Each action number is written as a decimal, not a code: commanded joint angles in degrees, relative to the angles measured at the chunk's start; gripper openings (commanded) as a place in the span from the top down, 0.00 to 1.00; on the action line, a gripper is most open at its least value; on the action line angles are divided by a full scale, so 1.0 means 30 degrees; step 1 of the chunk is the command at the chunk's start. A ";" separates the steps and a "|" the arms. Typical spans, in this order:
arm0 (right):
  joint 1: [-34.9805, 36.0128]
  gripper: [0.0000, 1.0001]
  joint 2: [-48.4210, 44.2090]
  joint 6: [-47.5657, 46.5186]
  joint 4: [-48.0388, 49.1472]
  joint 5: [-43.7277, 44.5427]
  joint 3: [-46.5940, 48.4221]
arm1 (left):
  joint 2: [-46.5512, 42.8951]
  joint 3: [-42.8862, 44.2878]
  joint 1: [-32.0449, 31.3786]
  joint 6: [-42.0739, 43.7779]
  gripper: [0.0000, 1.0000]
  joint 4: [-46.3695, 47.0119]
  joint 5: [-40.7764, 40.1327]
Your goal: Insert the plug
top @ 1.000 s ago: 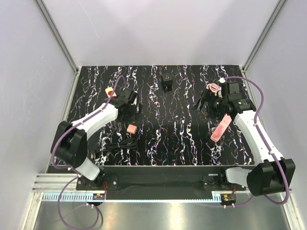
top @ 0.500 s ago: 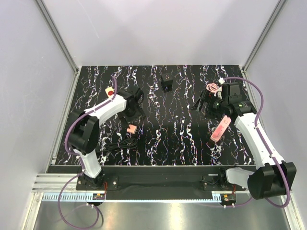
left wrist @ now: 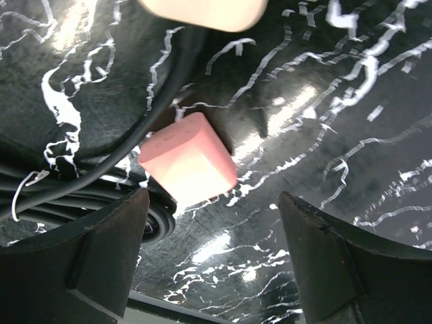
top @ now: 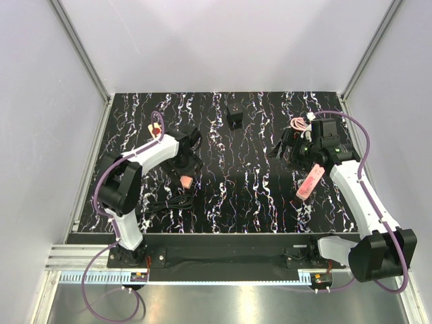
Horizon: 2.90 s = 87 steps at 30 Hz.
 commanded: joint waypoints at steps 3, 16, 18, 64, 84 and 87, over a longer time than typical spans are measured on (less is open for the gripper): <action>0.0209 0.01 -0.0411 -0.0044 0.0765 -0.0391 -0.0122 | 0.0384 0.0017 0.0109 -0.1094 0.17 -0.0290 -0.0773; 0.0180 0.01 -0.0673 0.0044 0.0882 -0.0685 -0.0239 | 0.1234 -0.0129 0.0109 -0.1124 0.39 -0.0232 -0.1650; 0.0209 0.01 -0.0674 0.0073 0.0912 -0.0742 -0.0298 | 0.1556 -0.0158 0.0109 -0.1006 0.44 -0.0203 -0.1709; 0.3842 0.28 0.1992 0.1421 -0.0757 -0.8566 0.2923 | -1.3591 -0.6810 -0.9001 2.4832 1.00 1.3978 0.5148; 0.7064 0.38 0.3603 0.0277 -0.2722 -0.6073 0.4449 | -1.2125 -0.5812 -1.0907 2.4951 1.00 1.3684 0.3828; 0.7649 0.38 0.3661 0.0570 -0.2428 -0.5988 0.4360 | -1.2008 -0.5783 -1.1112 2.4951 1.00 1.3684 0.3565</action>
